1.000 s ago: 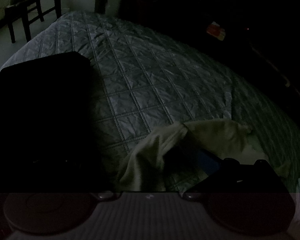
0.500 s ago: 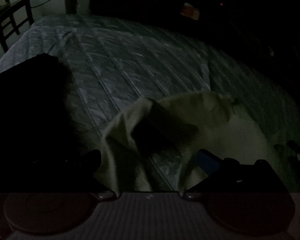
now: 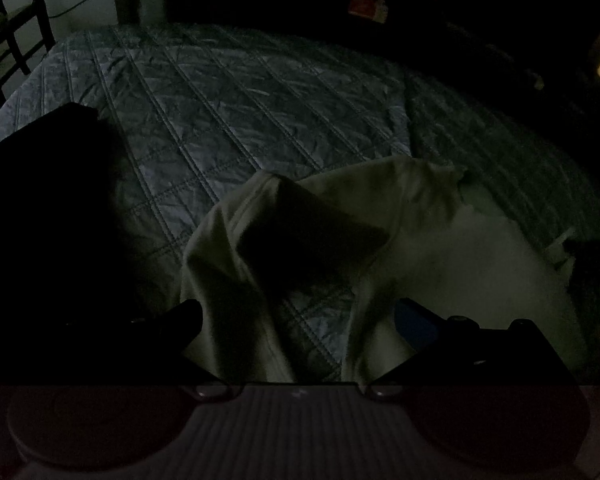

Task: Fold clothes
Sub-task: 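Lay the beige garment flat on the bedspread with both tools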

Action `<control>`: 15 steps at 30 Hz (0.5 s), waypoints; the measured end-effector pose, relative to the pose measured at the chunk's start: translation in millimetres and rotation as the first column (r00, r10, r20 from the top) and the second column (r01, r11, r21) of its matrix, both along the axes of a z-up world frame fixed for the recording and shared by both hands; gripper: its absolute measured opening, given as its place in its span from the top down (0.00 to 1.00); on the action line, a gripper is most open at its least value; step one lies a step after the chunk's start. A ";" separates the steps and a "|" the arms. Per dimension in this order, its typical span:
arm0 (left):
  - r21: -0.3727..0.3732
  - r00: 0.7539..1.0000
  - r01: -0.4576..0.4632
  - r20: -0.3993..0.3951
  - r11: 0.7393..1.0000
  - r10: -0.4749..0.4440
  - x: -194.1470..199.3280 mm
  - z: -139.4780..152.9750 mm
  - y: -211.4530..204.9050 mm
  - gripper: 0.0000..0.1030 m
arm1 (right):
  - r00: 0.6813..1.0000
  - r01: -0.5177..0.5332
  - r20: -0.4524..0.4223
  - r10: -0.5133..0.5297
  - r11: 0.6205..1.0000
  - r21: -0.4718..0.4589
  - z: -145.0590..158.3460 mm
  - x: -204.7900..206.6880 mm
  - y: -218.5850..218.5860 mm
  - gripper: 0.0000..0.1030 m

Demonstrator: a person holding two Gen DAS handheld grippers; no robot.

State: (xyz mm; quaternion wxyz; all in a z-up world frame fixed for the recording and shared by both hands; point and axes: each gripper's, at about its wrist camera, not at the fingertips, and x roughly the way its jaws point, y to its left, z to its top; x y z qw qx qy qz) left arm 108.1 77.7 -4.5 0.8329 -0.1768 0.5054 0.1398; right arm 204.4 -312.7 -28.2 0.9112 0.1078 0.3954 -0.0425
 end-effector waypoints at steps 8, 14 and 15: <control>-0.001 1.000 -0.006 0.007 1.000 0.006 -1.0 1.6 0.3 0.01 | 0.936 0.036 0.350 0.032 0.982 -0.186 101.1 -38.6 -15.2 0.95; -0.006 1.000 -0.014 0.012 1.000 0.014 -0.8 3.0 2.1 0.01 | 0.846 0.151 0.533 0.027 0.946 -0.288 150.8 -88.4 -24.0 0.94; -0.007 1.000 -0.017 0.014 1.000 0.017 -1.2 3.7 2.9 0.01 | 0.834 0.179 0.551 0.022 0.934 -0.308 153.6 -98.1 -25.5 0.94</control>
